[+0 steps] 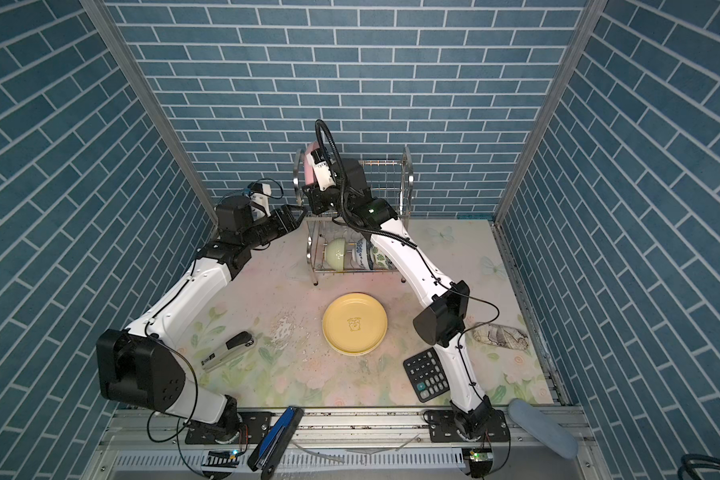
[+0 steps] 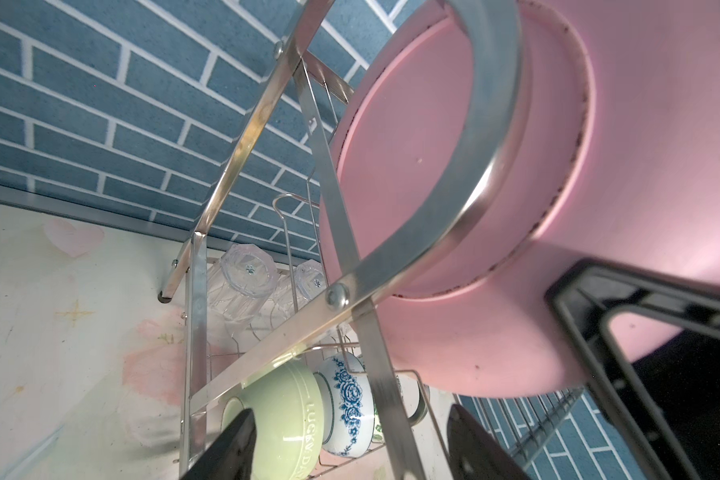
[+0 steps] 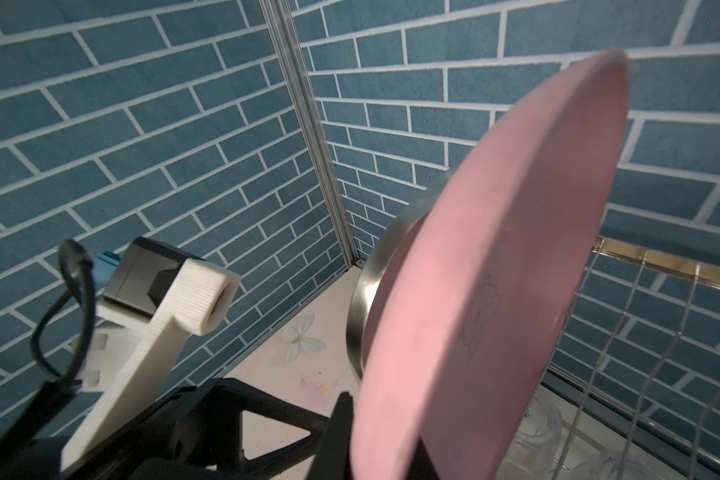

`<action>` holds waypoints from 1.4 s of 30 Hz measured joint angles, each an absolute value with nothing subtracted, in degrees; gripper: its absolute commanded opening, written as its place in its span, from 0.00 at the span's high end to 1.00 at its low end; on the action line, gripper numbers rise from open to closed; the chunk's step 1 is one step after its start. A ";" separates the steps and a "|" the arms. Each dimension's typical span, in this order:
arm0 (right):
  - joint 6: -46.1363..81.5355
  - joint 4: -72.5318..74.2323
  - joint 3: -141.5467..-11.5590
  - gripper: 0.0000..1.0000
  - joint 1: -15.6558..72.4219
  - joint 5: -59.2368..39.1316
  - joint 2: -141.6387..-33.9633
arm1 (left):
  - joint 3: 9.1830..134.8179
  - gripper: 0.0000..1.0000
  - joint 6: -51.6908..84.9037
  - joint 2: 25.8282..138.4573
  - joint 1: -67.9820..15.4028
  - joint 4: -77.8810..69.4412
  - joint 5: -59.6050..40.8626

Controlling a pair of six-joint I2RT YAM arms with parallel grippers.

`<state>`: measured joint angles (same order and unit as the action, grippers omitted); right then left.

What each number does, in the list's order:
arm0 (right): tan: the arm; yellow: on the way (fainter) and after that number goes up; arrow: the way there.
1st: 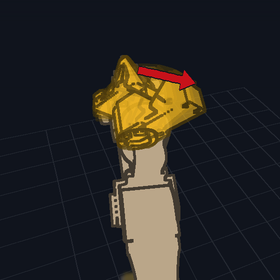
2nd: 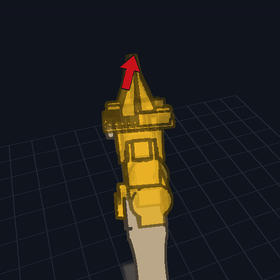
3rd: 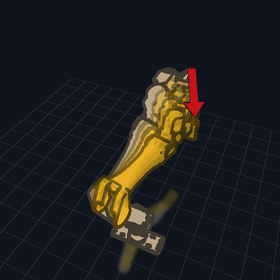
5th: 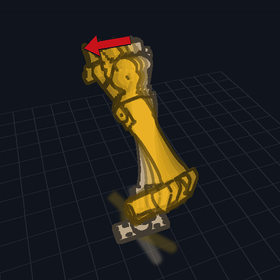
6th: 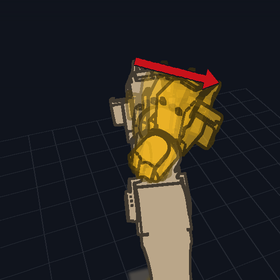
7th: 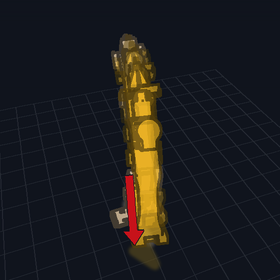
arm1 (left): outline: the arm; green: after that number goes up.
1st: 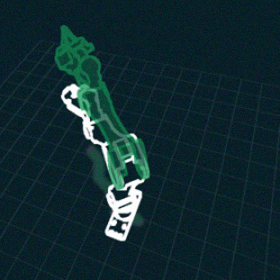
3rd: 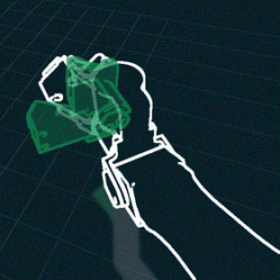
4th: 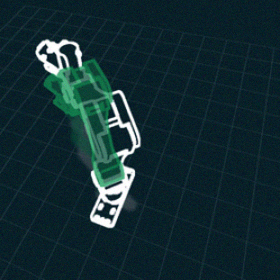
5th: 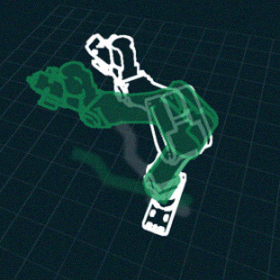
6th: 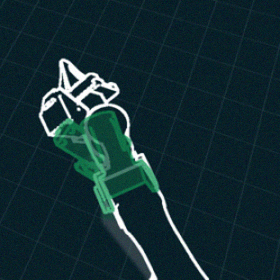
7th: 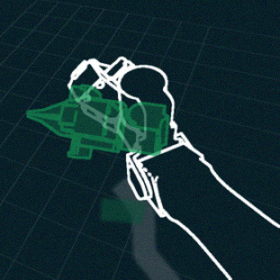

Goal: Unload the mixed dishes from the dish rack
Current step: 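Raise both grippers up to the pink plate standing in the rack, then grip the pink plate rim with the right gripper and lift it out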

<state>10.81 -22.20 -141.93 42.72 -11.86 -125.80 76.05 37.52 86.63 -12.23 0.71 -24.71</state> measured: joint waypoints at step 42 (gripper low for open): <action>-1.96 -14.92 -116.33 1.00 51.20 -10.28 -103.35 | 76.01 0.28 36.51 83.18 -12.25 3.18 -20.36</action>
